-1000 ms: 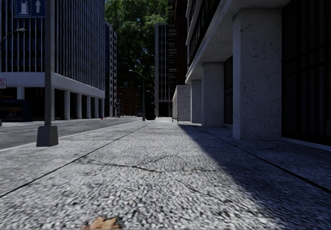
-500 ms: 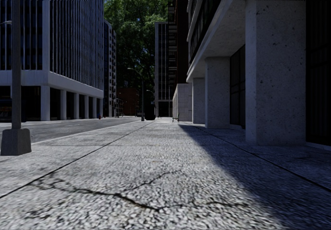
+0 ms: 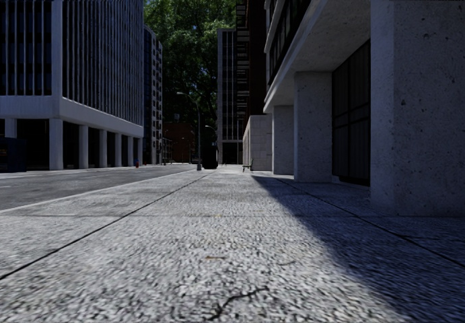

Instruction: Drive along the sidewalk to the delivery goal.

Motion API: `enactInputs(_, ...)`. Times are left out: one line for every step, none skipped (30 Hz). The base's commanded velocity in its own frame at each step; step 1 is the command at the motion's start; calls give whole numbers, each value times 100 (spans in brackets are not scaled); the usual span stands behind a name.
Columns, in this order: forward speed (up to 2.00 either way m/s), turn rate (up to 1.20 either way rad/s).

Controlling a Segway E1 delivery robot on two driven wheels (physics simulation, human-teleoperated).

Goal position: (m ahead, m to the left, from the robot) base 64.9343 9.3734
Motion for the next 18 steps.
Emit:
enactInputs(200, 0)
enactInputs(200, 0)
enactInputs(200, 0)
enactInputs(200, 0)
enactInputs(200, 0)
enactInputs(200, 0)
enactInputs(200, 0)
enactInputs(200, 0)
enactInputs(200, 0)
enactInputs(200, 0)
enactInputs(200, 0)
enactInputs(200, 0)
enactInputs(200, 0)
enactInputs(200, 0)
enactInputs(200, 0)
enactInputs(200, 0)
enactInputs(200, 0)
enactInputs(200, 0)
